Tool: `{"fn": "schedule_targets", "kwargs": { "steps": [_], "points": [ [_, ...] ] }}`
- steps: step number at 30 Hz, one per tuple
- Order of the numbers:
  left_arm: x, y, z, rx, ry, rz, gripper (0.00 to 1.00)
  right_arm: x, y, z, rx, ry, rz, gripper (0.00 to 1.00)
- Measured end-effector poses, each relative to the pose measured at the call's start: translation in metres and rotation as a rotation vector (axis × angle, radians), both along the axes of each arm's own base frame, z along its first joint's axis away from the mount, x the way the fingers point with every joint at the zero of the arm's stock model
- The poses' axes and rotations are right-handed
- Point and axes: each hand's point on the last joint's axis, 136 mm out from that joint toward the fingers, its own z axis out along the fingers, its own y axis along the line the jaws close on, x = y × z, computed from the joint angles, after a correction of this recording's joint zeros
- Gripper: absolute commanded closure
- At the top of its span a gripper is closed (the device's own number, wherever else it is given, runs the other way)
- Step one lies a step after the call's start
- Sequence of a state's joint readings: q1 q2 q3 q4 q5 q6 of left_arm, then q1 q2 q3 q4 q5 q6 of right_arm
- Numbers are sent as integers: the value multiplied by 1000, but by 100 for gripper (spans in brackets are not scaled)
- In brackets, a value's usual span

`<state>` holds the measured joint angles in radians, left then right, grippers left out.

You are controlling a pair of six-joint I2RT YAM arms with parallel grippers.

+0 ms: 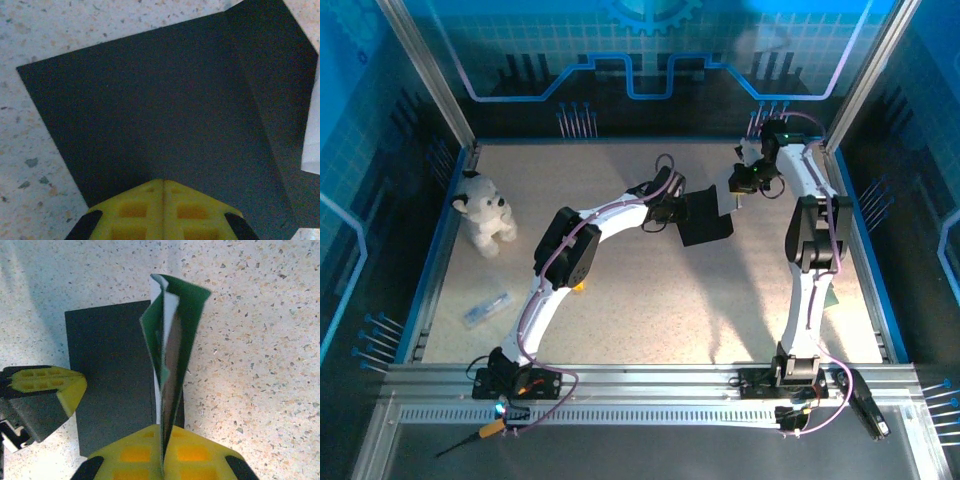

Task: Place the letter into the envelope and seal it

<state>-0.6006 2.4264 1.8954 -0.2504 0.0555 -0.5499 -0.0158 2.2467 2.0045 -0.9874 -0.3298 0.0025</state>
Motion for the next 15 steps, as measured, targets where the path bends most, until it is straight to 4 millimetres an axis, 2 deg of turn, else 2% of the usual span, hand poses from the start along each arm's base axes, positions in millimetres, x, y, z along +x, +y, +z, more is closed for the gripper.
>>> {"fn": "schedule_targets", "kwargs": {
  "steps": [15],
  "points": [
    [2, 7, -6, 24, 5, -11, 100, -9, -3, -29, -41, 90, 38, 100]
  ]
}}
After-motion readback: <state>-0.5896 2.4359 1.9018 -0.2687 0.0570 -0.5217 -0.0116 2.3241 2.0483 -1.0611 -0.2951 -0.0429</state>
